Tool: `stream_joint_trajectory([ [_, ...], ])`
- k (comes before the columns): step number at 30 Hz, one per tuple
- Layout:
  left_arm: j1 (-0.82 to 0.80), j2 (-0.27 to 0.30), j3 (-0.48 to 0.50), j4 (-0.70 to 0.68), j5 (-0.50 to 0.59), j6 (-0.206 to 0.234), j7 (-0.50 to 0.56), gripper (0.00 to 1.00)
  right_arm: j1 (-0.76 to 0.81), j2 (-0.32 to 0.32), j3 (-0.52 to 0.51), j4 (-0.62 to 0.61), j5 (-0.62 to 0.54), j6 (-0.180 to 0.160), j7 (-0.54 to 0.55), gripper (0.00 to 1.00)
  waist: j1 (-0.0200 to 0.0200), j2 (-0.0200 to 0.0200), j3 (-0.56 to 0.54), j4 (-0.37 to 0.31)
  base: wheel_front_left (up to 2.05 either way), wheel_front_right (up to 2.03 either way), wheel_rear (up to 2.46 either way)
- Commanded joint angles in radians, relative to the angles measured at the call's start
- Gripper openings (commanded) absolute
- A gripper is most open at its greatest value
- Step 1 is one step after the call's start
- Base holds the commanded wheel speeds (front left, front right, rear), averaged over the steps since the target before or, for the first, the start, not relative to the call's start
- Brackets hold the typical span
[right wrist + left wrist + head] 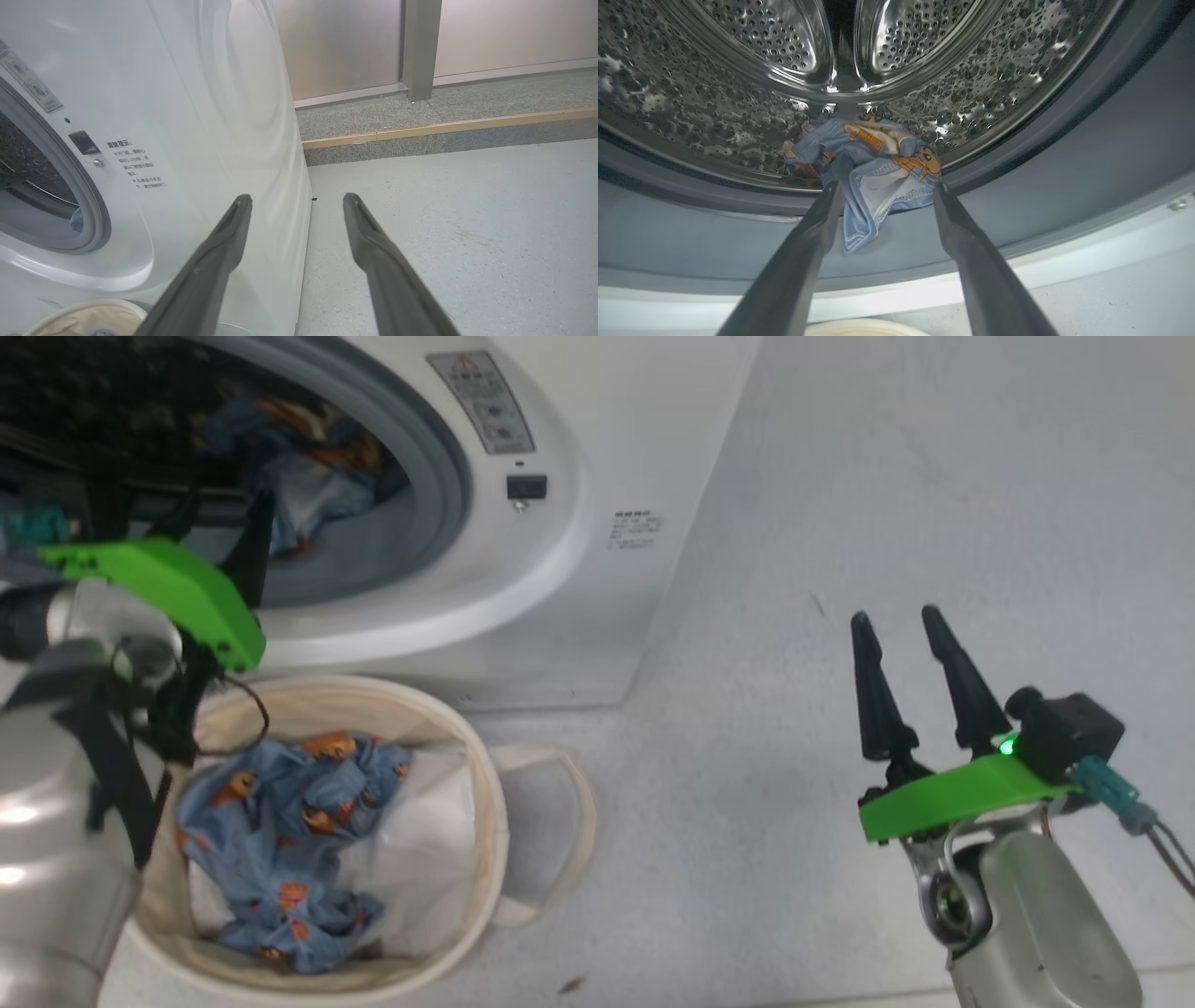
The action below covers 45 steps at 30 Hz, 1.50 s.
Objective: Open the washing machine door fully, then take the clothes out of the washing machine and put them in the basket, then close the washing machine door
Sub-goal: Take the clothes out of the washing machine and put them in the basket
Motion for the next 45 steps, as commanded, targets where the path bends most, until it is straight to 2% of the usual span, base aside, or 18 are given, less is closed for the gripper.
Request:
stream_joint_trajectory([
  [1, -0.074, 0.053, 0.002, 0.004, -0.012, -0.005, 0.015, 1.0, -0.027, 0.004, 0.014, -0.038, -0.009, 0.0, -0.012, 1.0, -0.0001, 0.0, 0.05, -0.018, 0.0, 0.0, 0.0],
  [5, -0.172, 0.055, -0.069, 0.076, -0.065, -0.006, 0.069, 1.0, -0.041, 0.004, 0.01, -0.052, -0.006, 0.0, -0.012, 1.0, -0.0001, 0.0, 0.098, -0.024, 0.0, 0.0, 0.0],
  [18, -0.452, 0.027, -0.238, 0.225, -0.192, -0.006, 0.12, 1.0, -0.078, 0.004, -0.003, -0.083, -0.026, 0.0, -0.012, 1.0, -0.0001, 0.0, 0.237, -0.009, 0.0, 0.0, 0.0],
  [27, -0.533, -0.018, -0.317, 0.333, -0.236, -0.006, 0.216, 1.0, -0.091, 0.004, -0.013, -0.093, -0.034, 0.0, -0.012, 1.0, -0.0001, 0.0, 0.279, 0.005, 0.0, 0.0, 0.0],
  [34, -0.536, -0.037, -0.37, 0.365, -0.247, -0.006, 0.215, 1.0, -0.095, 0.004, -0.015, -0.094, -0.035, 0.0, -0.012, 1.0, -0.0001, 0.0, 0.283, 0.008, 0.0, 0.0, 0.0],
  [35, -0.533, -0.039, -0.378, 0.366, -0.25, -0.006, 0.217, 0.95, -0.096, 0.004, -0.016, -0.094, -0.035, 0.0, -0.012, 1.0, -0.0001, 0.0, 0.283, 0.008, 0.0, 0.0, 0.0],
  [36, -0.529, -0.041, -0.385, 0.364, -0.255, -0.006, 0.22, 0.08, -0.096, 0.004, -0.017, -0.094, -0.035, 0.0, -0.012, 1.0, -0.0001, 0.0, 0.283, 0.009, 0.0, 0.0, 0.0],
  [37, -0.526, -0.041, -0.39, 0.363, -0.261, -0.006, 0.221, 0.0, -0.096, 0.004, -0.018, -0.094, -0.035, 0.0, -0.012, 1.0, -0.0001, 0.0, 0.283, 0.009, 0.0, 0.0, 0.0],
  [45, -0.512, -0.032, -0.423, 0.339, -0.295, -0.006, 0.159, 0.0, -0.096, 0.004, -0.02, -0.089, -0.035, 0.0, -0.012, 1.0, -0.0001, 0.0, 0.273, 0.011, 0.0, 0.0, 0.0],
])
